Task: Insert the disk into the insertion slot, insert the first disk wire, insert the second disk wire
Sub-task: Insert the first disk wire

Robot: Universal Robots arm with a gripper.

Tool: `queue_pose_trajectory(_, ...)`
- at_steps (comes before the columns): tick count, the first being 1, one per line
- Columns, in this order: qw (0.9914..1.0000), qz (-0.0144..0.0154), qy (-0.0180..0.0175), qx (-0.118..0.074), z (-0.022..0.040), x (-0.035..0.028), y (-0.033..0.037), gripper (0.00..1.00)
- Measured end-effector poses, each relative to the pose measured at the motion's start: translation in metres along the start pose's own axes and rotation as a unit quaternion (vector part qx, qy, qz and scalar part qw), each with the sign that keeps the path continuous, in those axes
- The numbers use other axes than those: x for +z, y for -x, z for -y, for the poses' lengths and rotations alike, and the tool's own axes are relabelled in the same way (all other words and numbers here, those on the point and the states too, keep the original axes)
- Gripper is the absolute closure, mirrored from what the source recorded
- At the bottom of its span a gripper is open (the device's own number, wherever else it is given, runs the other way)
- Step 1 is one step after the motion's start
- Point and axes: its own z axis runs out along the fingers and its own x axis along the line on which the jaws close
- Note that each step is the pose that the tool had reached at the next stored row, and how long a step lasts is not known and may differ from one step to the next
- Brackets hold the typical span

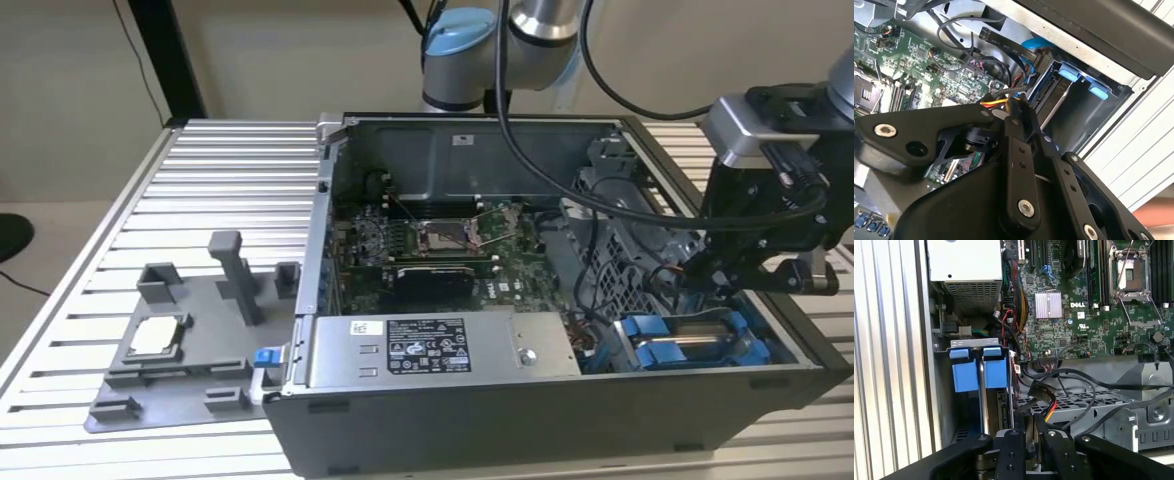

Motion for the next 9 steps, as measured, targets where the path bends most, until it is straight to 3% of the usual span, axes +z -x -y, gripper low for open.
queue_pose_trajectory(3, 1.0, -0.0011, 0.0003, -0.001, 0.0003, 0.0001, -0.0003, 1.0)
queue_pose_trajectory(4, 0.99997, -0.0076, 0.0, -0.001, 0.0003, 0.0001, -0.0004, 1.0)
queue_pose_trajectory(8, 0.99909, -0.042, -0.0025, -0.007, 0.0002, 0.0, -0.0005, 1.0)
queue_pose_trajectory(9, 0.999, -0.0439, -0.0049, -0.007, 0.0003, 0.0003, -0.0007, 1.0)
